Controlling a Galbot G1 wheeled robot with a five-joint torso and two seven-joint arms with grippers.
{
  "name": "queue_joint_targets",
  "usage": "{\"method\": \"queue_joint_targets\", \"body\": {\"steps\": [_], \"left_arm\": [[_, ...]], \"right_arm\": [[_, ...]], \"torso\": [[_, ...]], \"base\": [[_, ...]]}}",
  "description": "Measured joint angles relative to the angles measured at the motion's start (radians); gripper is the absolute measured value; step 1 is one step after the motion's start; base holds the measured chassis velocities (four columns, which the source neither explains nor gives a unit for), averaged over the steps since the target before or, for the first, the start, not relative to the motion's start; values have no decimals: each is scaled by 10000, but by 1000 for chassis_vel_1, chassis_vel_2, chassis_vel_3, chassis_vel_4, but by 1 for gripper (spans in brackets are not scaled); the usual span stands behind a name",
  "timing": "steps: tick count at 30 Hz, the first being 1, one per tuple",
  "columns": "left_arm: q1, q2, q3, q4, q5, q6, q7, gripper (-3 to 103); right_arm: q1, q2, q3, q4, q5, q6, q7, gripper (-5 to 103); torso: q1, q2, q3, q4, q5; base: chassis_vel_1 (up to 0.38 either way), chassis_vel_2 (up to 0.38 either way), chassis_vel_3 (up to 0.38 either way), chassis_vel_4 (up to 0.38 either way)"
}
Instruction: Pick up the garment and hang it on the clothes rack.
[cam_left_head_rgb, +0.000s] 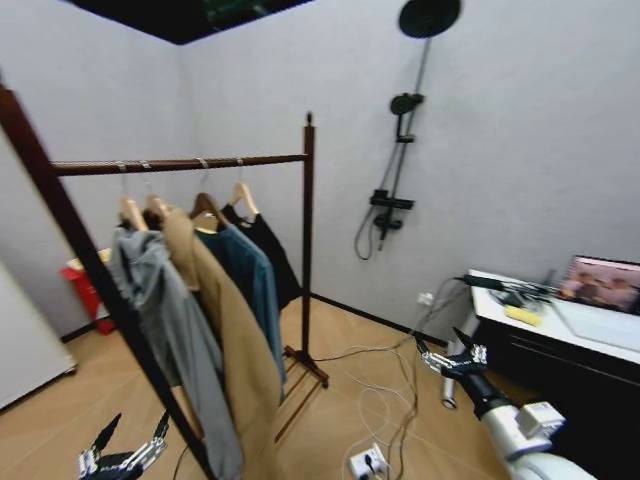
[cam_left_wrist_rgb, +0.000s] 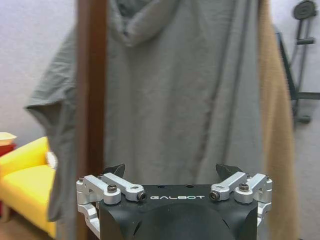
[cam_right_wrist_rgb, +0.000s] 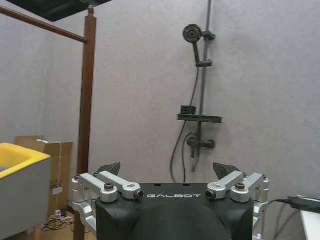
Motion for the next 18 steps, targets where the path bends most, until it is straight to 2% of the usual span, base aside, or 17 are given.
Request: {"method": "queue_joint_targets", "body": {"steps": [18], "left_arm": [[0, 0, 0, 0, 0, 0, 0, 100]], "right_arm": [[-135, 0, -64, 193, -34, 8, -52, 100]], "torso": [[0, 0, 0, 1, 0]], "base": [[-83, -165, -150, -88]]}}
